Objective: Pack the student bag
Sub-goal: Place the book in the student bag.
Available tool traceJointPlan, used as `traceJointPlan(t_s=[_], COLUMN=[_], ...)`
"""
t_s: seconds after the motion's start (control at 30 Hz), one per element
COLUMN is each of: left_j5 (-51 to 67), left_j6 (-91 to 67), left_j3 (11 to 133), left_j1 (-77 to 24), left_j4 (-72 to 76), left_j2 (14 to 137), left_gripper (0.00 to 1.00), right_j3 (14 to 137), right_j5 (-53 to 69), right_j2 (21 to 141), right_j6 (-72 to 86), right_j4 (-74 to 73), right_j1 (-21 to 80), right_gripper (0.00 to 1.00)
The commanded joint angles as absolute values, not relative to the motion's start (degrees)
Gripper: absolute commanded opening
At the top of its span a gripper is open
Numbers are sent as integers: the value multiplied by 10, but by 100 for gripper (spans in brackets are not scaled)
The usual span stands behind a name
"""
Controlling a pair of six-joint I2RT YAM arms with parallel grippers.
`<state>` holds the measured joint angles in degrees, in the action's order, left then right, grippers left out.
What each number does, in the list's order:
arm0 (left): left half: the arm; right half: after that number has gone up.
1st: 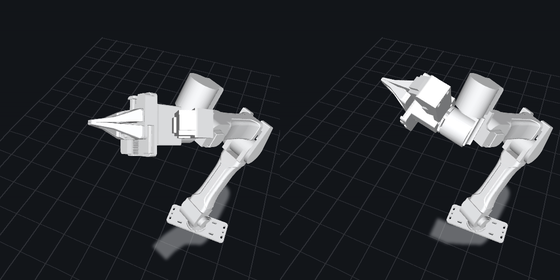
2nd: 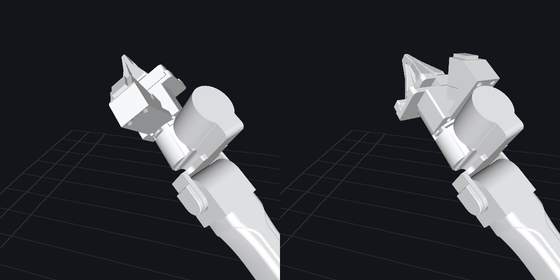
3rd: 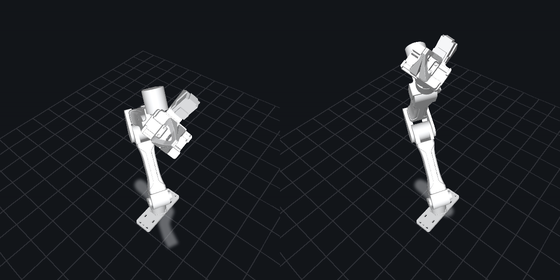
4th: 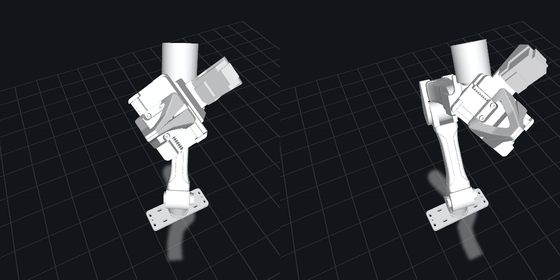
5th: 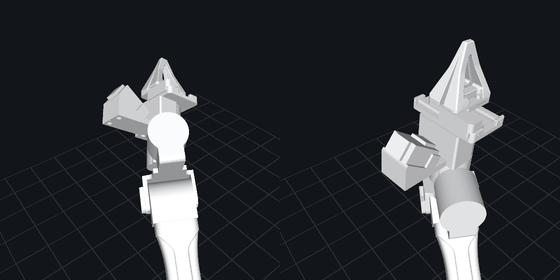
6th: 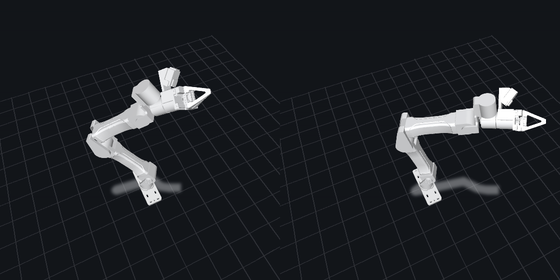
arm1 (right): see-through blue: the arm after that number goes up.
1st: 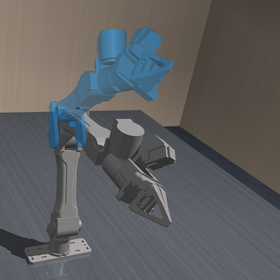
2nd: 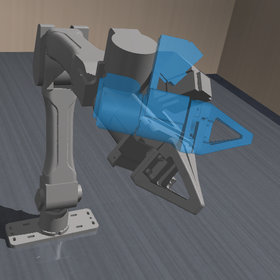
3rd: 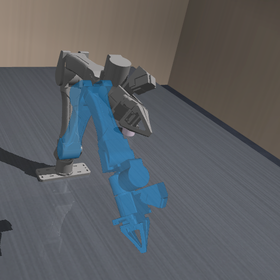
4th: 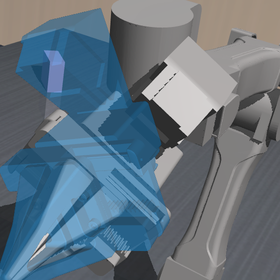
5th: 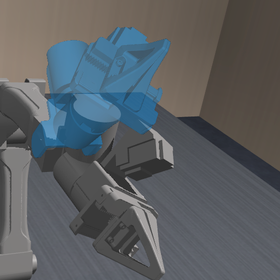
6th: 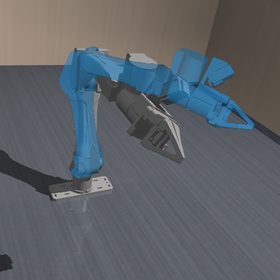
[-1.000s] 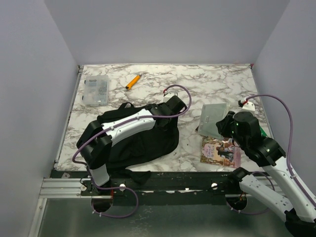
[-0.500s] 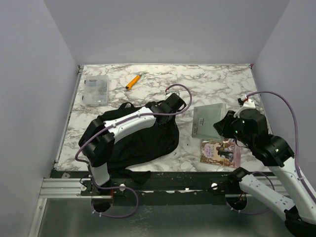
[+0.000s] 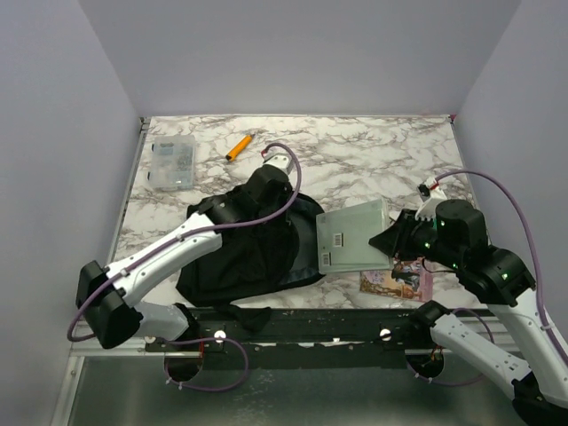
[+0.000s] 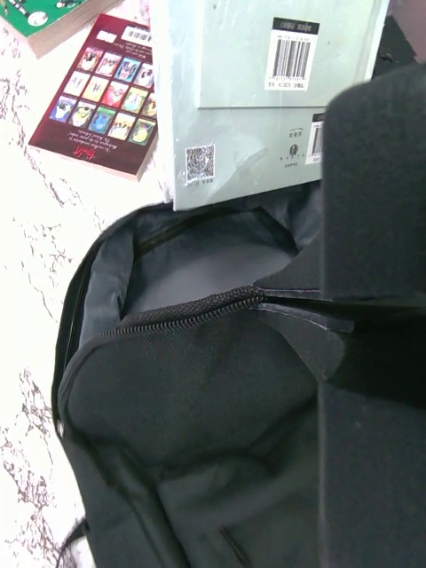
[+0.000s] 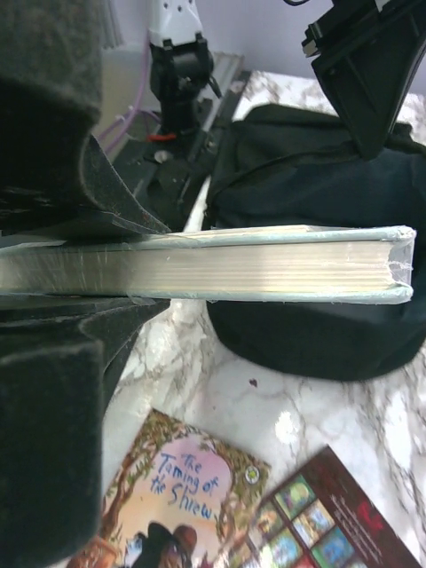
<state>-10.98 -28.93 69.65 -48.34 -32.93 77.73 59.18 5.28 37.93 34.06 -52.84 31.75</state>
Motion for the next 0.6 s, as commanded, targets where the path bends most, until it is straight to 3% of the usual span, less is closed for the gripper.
traceJointPlan(t_s=[0.0,0.27,0.57], left_j5=[-86,-109,-91], left_j6=[-249,-198,-150], left_j3=[658,593,589], left_j1=[-482,-477,-469], left_j4=[-282,-249,-247], left_j2=[701,582,534], left_gripper=[0,0,0], right_j3=[624,614,518], right_j5=[143,245,307], right_j2=[370,396,381], right_j6=[383,429,515], right_j4=[-464,-441,-324], right_j1=[318,318,317], right_gripper=[0,1,0])
